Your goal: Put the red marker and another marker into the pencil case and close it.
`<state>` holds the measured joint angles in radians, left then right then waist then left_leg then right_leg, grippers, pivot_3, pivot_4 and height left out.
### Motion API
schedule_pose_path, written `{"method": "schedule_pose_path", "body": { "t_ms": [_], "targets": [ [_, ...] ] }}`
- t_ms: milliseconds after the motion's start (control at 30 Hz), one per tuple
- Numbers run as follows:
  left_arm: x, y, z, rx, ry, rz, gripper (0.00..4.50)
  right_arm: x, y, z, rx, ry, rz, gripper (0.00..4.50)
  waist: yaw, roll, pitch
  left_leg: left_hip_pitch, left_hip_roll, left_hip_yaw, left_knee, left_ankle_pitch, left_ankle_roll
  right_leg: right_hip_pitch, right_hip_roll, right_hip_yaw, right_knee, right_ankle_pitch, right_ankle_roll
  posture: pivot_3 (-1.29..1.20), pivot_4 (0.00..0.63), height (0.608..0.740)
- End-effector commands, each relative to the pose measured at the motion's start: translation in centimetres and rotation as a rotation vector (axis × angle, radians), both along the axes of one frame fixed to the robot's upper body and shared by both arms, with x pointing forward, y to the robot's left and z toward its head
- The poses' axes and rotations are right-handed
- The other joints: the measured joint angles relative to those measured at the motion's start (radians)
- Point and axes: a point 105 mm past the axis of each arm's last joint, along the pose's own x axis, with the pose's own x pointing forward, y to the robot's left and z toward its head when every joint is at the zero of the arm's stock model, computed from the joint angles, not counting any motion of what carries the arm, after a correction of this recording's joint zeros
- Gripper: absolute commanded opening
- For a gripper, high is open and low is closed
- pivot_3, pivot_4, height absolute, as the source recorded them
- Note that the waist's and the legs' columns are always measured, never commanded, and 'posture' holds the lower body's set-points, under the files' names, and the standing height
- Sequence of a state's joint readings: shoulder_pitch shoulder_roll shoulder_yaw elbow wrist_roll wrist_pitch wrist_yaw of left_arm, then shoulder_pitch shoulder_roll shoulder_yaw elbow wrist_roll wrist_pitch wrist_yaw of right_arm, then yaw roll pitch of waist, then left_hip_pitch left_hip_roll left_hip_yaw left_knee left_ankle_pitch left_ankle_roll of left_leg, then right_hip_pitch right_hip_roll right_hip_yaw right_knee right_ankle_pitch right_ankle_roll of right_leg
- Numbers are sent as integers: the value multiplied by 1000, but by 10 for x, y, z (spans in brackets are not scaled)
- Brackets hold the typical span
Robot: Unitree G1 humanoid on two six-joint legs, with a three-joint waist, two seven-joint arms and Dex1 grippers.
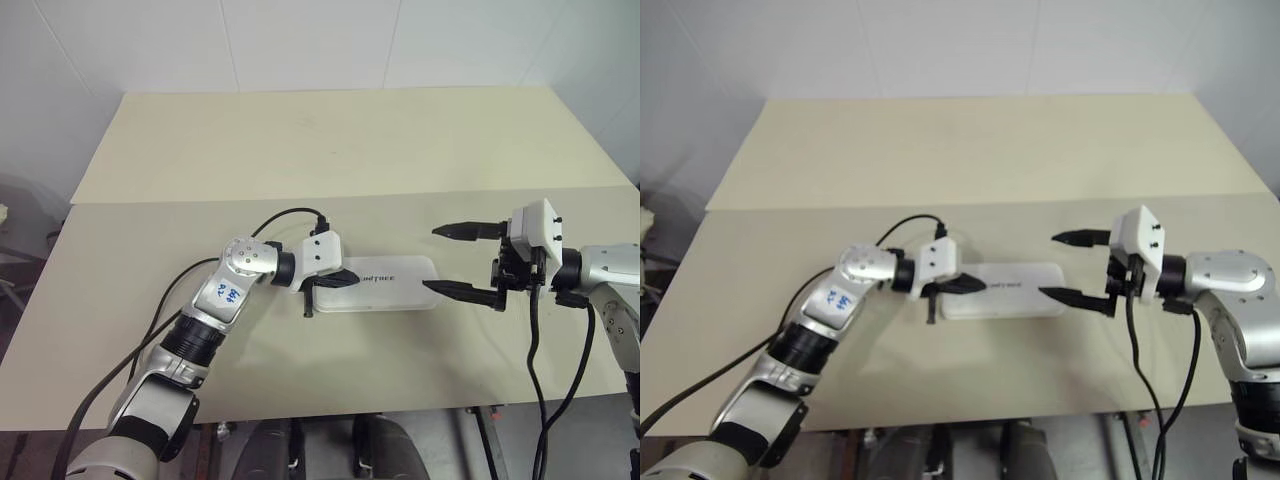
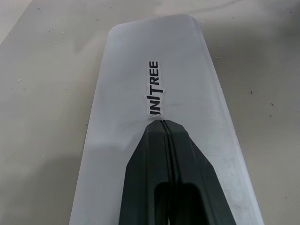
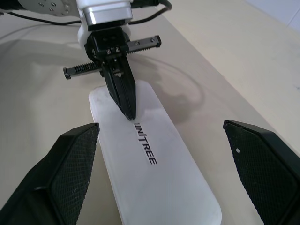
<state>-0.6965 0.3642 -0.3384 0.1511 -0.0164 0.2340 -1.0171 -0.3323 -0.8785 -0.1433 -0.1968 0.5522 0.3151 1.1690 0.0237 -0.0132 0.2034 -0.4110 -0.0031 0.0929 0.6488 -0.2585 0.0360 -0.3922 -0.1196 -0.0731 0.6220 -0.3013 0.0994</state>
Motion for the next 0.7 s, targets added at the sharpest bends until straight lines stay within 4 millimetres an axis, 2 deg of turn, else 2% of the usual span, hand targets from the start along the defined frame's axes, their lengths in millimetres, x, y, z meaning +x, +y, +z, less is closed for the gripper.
{"method": "schedule_pose_path", "body": {
  "t_ms": [33,200,400,533,633,700],
  "targets": [
    [-7,-5,-10,34,27,-19,28,-3,0,13,29,-54,-5,4500,0,0,0,0,0,0,0,0,0,0,0,0,0,0,0,0,150,740],
    [-9,-9,-16,45,43,-15,28,-2,3,15,41,-66,-4,4500,1,0,0,0,0,0,0,0,0,0,0,0,0,0,0,0,150,740],
    [-10,-4,-26,53,69,10,28,-1,8,14,55,-69,-1,4500,0,0,0,1,0,0,0,0,0,1,0,0,0,0,0,0,150,740],
    [-7,0,-25,40,57,40,28,0,10,13,62,-67,3,4500,0,0,0,2,0,0,0,0,0,2,0,1,0,0,0,0,150,740],
    [-2,-2,-10,-62,29,69,28,1,12,12,66,-65,7,4500,0,0,0,2,0,0,0,0,1,2,0,1,0,0,0,0,150,740],
    [-1,-5,15,-242,52,93,28,2,13,11,71,-59,13,4500,-1,0,0,2,0,0,0,0,1,2,0,1,0,1,-1,0,150,740]
  ]
}}
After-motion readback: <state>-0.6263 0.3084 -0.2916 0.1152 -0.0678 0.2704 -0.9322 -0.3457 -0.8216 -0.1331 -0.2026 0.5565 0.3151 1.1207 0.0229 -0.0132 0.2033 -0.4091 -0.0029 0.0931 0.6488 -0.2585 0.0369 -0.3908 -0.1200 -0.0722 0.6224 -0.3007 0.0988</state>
